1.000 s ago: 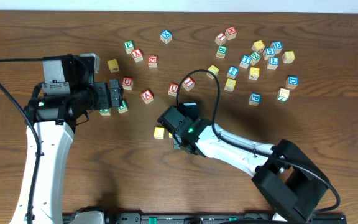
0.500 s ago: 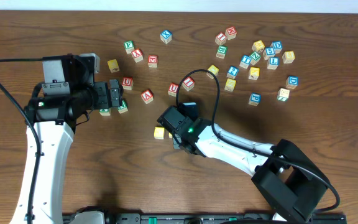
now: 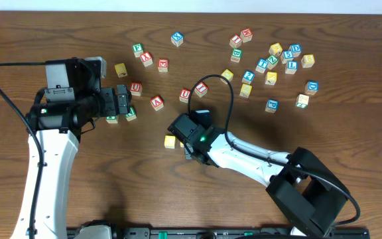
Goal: Spell out CORL
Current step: 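Lower the R block onto the table and open the right gripper, then move the right gripper back over the blue L block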
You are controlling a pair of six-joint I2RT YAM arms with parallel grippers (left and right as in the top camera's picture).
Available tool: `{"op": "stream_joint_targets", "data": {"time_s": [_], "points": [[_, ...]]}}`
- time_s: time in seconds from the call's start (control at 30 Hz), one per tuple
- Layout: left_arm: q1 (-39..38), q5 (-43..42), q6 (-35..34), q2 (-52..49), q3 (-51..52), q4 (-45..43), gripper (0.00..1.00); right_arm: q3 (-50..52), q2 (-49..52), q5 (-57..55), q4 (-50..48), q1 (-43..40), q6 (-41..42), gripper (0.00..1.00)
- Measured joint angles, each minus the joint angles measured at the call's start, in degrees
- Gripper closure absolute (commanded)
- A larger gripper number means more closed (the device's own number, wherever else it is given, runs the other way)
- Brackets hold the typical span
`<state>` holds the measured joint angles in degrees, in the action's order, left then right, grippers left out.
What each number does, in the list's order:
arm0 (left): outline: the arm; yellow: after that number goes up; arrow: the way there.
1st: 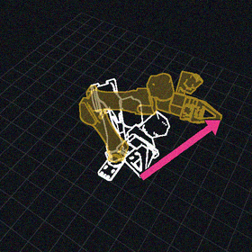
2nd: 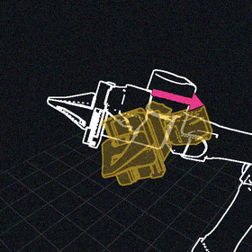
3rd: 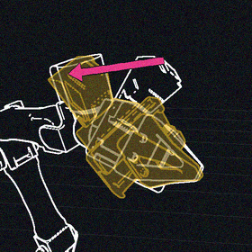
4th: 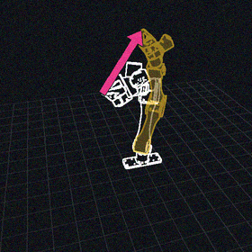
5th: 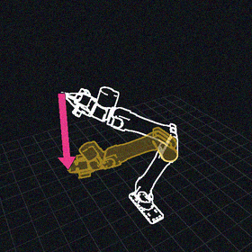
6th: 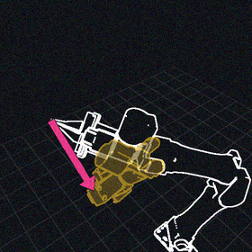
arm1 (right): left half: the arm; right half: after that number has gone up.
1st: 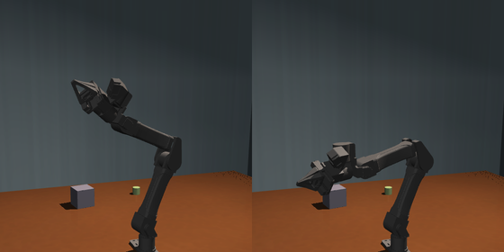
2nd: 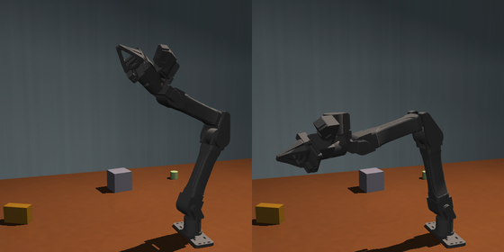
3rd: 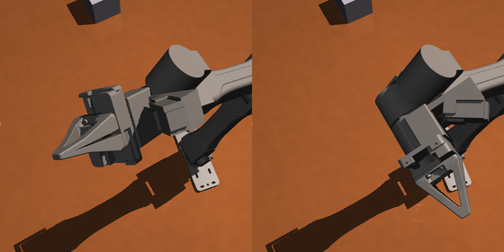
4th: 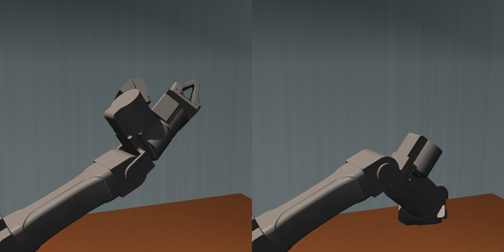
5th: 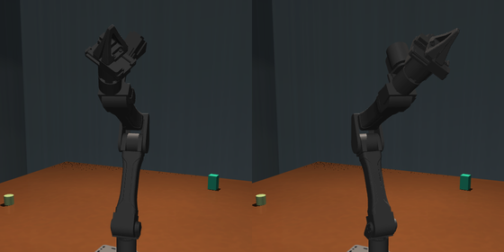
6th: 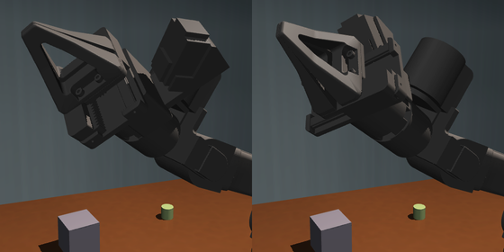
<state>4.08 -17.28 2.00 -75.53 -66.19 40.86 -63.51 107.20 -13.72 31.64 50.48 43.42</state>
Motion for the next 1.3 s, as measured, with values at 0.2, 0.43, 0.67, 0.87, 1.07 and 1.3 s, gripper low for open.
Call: {"op": "stream_joint_targets", "data": {"time_s": [0.2,0.43,0.67,0.87,1.07,1.3], "points": [[0.0,0.0,0.0,0.0,0.0,0.0,0.00,0.0,0.0,0.0,0.0,0.0,0.0,0.69],[0.0,0.0,0.0,0.0,0.0,0.0,0.00,0.0,-0.2,0.0,1.4,0.0,0.0,0.69],[0.0,0.0,0.0,0.0,0.0,0.0,0.00,0.3,-7.8,0.0,3.7,0.0,-0.3,0.58],[0.0,0.0,0.0,0.0,0.0,-0.1,0.00,0.3,-19.3,-2.7,4.8,0.0,-1.8,0.43],[0.0,0.0,0.0,0.0,0.0,0.0,0.00,-1.1,-26.3,-9.0,6.6,-5.8,-3.5,0.29],[0.0,0.0,0.0,0.0,0.0,0.0,0.00,-14.9,-20.9,-7.6,18.8,-25.4,-9.9,0.25]]}}
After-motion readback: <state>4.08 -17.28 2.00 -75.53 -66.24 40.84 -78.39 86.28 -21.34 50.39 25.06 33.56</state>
